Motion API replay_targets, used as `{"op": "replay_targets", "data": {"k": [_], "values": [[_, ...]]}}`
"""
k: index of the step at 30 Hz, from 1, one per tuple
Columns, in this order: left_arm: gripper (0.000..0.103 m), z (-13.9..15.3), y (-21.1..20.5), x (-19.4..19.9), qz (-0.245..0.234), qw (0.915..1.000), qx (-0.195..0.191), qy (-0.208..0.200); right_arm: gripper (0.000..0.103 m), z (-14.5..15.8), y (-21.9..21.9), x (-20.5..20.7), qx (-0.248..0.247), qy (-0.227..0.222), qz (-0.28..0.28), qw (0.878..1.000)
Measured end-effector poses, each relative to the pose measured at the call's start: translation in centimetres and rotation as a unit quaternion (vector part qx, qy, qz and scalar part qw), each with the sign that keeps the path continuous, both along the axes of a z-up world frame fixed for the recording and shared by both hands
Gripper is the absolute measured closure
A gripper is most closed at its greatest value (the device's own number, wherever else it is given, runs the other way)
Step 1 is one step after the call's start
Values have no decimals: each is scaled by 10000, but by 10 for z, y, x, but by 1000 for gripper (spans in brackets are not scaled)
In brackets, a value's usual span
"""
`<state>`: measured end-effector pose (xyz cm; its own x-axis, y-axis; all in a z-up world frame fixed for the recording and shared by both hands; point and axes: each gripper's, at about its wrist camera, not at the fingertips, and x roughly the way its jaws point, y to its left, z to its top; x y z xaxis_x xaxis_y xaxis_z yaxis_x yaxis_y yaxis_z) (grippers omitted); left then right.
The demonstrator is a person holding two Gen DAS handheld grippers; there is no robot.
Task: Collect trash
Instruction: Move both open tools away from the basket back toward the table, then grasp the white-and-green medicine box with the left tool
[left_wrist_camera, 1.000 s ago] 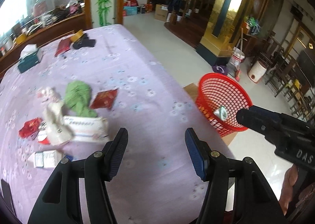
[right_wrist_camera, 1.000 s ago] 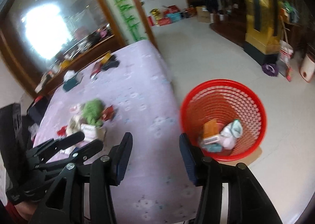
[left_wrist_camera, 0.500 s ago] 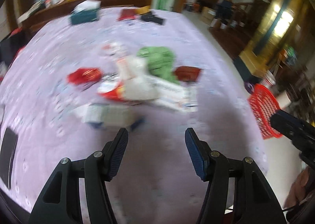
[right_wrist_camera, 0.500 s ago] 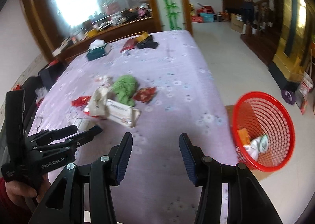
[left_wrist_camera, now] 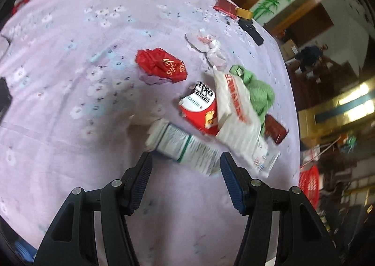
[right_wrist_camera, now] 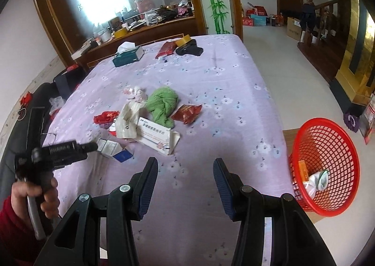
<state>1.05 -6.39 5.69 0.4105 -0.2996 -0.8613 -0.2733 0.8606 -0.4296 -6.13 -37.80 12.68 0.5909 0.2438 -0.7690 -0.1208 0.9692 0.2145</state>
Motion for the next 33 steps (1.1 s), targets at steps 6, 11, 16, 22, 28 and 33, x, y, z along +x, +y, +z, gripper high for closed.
{"op": "replay_targets", "data": {"k": [6, 11, 16, 22, 28, 33], "values": [[44, -18, -13, 29, 221, 9988, 141, 402, 50, 3, -23, -1, 4, -38, -239, 9997], [45, -31, -20, 43, 37, 9970, 562, 531, 50, 3, -40, -3, 38, -44, -429, 9991], [51, -36, -21, 43, -249, 9950, 877, 399, 50, 2, -45, -2, 77, -27, -485, 9988], [68, -34, -15, 26, -614, 9927, 1027, 174, 50, 1, -28, 7, 161, 24, -262, 9995], [69, -26, -10, 0, -967, 9866, 1309, -126, 50, -1, 13, 31, 455, 214, 269, 9984], [69, -14, -5, -16, -1261, 9801, 1479, -391, 50, -8, 55, 60, 532, 383, 650, 9957]]}}
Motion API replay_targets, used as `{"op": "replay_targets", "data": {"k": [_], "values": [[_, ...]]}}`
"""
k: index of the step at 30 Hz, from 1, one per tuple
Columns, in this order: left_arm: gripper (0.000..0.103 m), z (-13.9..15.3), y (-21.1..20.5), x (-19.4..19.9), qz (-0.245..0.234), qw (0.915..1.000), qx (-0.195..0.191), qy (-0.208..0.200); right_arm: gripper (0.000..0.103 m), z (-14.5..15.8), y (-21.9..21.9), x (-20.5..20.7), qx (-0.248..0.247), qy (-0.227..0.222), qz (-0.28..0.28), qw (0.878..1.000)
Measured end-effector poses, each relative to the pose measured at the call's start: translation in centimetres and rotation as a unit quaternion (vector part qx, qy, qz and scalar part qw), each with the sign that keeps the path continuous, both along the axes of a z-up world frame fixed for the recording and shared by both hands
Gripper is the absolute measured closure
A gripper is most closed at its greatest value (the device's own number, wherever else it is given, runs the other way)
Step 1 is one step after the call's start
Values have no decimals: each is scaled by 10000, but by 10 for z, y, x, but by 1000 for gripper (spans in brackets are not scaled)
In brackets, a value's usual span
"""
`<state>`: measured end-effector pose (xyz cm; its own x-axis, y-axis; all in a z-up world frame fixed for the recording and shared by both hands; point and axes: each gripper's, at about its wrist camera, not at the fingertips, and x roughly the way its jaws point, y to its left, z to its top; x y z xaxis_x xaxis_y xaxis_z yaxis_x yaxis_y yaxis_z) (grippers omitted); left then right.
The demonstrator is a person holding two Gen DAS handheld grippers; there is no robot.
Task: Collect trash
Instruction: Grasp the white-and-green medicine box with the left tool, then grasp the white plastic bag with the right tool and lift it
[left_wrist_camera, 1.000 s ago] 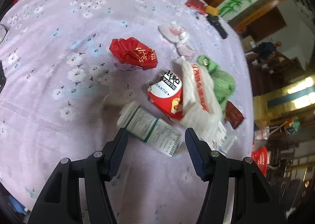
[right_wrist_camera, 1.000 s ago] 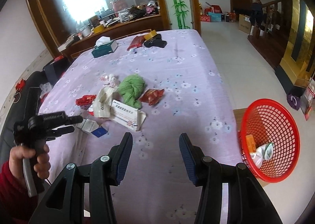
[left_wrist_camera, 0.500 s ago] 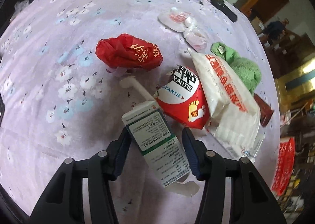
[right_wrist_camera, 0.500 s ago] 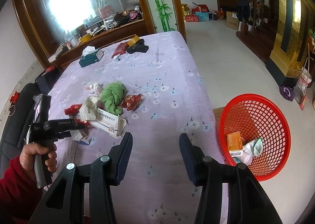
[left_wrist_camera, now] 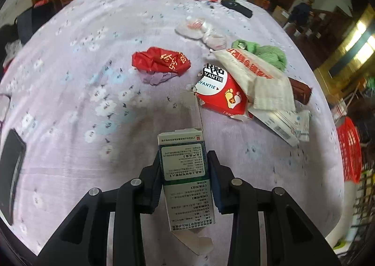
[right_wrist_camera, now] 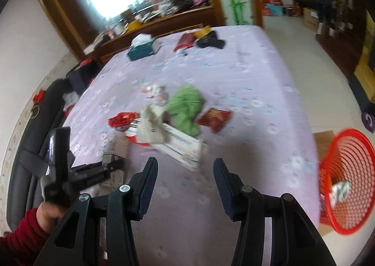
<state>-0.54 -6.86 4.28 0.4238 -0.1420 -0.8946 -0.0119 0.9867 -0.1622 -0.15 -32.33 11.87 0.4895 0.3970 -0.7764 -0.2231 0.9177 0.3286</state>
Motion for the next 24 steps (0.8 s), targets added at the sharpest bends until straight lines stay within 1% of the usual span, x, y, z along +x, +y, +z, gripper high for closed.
{"op": "replay_targets", "data": {"k": [3, 6, 7, 11, 15, 17, 18, 24], "values": [[69, 5, 4, -5, -127, 9999, 85, -67, 50, -5, 26, 22, 85, 93, 177, 9998], [69, 6, 8, -6, -215, 9997, 123, -91, 50, -16, 49, 45, 255, 302, 227, 9990], [69, 6, 9, -9, -238, 9996, 138, -115, 50, -21, 57, 53, 237, 396, 232, 9987], [69, 9, 16, -13, -314, 9992, 190, -174, 50, -38, 83, 74, 87, 529, 240, 9983], [69, 11, 21, -14, -343, 9990, 206, -216, 50, -55, 93, 90, 66, 722, 125, 9973], [69, 12, 22, -15, -348, 9989, 213, -239, 51, -64, 96, 94, 81, 852, 90, 9963], [69, 12, 23, -15, -348, 9988, 223, -253, 57, -67, 96, 94, 110, 909, 105, 9957], [69, 15, 21, -16, -335, 9988, 192, -316, 61, -69, 94, 76, 169, 830, 141, 9963]]}}
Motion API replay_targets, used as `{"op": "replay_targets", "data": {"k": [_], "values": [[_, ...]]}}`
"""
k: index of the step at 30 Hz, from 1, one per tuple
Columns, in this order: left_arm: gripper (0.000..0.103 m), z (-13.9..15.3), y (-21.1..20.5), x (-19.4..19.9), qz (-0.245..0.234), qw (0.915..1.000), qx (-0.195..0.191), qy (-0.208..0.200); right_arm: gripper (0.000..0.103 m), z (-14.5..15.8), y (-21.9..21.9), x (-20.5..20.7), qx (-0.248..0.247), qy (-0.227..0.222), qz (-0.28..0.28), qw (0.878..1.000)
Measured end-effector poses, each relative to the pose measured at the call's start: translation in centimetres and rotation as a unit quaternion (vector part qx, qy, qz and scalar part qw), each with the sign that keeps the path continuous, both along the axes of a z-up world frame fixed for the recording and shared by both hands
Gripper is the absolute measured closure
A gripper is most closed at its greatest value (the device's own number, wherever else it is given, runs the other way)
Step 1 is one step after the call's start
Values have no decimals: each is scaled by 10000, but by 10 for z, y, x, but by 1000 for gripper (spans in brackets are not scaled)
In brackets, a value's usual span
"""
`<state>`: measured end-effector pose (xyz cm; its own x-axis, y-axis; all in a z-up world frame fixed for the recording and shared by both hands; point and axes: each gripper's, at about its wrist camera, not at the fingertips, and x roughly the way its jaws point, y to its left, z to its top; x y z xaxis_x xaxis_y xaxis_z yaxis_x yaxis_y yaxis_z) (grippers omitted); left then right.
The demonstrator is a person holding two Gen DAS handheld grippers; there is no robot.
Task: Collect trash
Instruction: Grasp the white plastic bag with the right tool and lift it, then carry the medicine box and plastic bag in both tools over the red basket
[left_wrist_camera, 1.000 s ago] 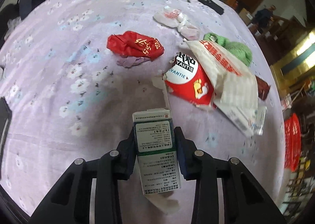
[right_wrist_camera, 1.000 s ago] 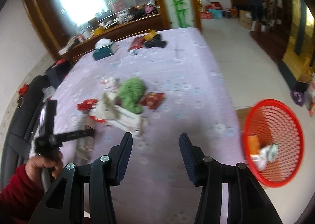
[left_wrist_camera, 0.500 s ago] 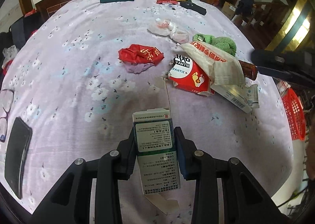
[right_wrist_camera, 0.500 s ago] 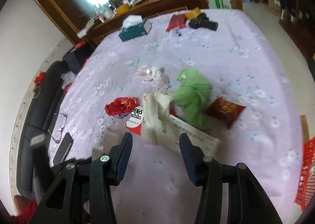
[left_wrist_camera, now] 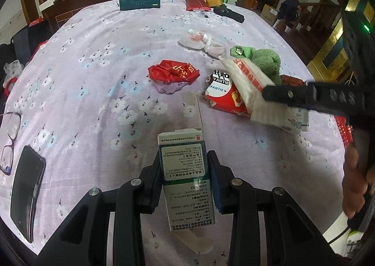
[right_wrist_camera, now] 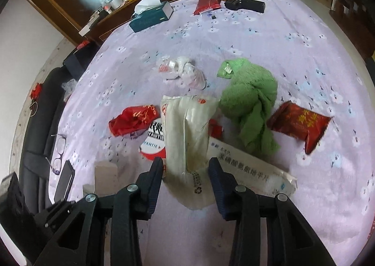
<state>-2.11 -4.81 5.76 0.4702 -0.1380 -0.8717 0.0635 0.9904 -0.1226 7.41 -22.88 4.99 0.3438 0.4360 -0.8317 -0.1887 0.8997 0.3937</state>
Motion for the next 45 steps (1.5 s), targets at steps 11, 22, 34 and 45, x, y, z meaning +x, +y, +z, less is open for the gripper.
{"op": "replay_targets", "data": {"k": [11, 22, 34, 45], "values": [[69, 10, -21, 2, -11, 9999, -73, -101, 62, 30, -42, -64, 98, -451, -293, 9985], [69, 28, -83, 6, -495, 9984, -31, -270, 62, 44, -125, -103, 160, -662, -1020, 9925], [69, 44, -131, 5, -840, 9956, -30, -421, 62, 59, -175, -125, 167, -814, -1389, 9868], [69, 54, -156, 2, -990, 9937, 3, -530, 62, 63, -203, -137, 155, -866, -1559, 9838]]}}
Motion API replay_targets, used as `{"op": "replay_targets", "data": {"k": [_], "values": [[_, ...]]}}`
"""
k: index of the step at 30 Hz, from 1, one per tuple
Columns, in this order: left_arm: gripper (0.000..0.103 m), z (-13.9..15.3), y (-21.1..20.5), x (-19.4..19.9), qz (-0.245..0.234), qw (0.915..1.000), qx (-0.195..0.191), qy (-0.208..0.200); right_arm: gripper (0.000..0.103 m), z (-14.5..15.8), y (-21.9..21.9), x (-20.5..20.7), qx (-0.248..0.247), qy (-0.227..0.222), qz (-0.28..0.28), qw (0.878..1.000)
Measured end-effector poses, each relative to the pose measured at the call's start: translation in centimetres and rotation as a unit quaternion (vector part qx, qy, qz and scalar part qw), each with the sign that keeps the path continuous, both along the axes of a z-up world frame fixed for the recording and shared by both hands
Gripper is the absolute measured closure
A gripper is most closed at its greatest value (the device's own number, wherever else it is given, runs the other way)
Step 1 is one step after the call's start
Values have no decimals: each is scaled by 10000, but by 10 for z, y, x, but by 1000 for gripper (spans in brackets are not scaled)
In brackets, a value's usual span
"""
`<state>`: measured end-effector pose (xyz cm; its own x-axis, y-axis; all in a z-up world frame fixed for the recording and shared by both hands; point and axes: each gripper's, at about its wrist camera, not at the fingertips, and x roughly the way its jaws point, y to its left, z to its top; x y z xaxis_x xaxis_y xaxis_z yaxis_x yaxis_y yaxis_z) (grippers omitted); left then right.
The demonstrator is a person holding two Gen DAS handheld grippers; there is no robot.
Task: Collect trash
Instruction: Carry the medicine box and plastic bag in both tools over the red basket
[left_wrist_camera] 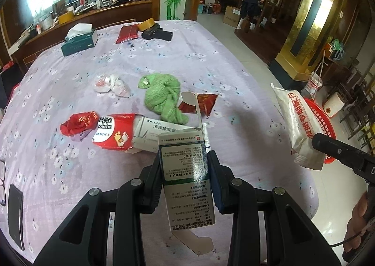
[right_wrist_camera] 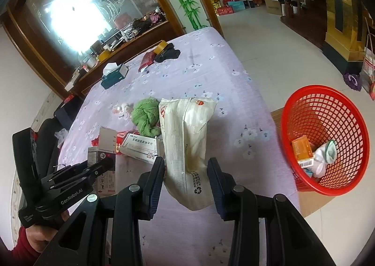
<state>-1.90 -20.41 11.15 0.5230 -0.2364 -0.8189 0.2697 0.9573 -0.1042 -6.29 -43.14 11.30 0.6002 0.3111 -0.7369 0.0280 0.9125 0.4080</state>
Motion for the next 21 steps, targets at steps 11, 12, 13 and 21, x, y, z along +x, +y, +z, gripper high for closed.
{"op": "replay_targets", "data": {"k": [11, 12, 13, 21], "values": [[69, 7, -30, -2, -235, 9997, 51, -78, 62, -3, -21, -1, 70, 95, -134, 9998], [69, 8, -33, -2, -249, 9996, 44, -83, 62, -2, -23, -2, 73, 91, -142, 9998], [69, 9, -36, -2, -267, 9996, 46, -91, 62, -2, -25, -3, 77, 88, -149, 9998], [69, 14, -58, -3, -441, 9989, 77, -148, 62, -1, -40, -10, 108, 54, -243, 9996]]}}
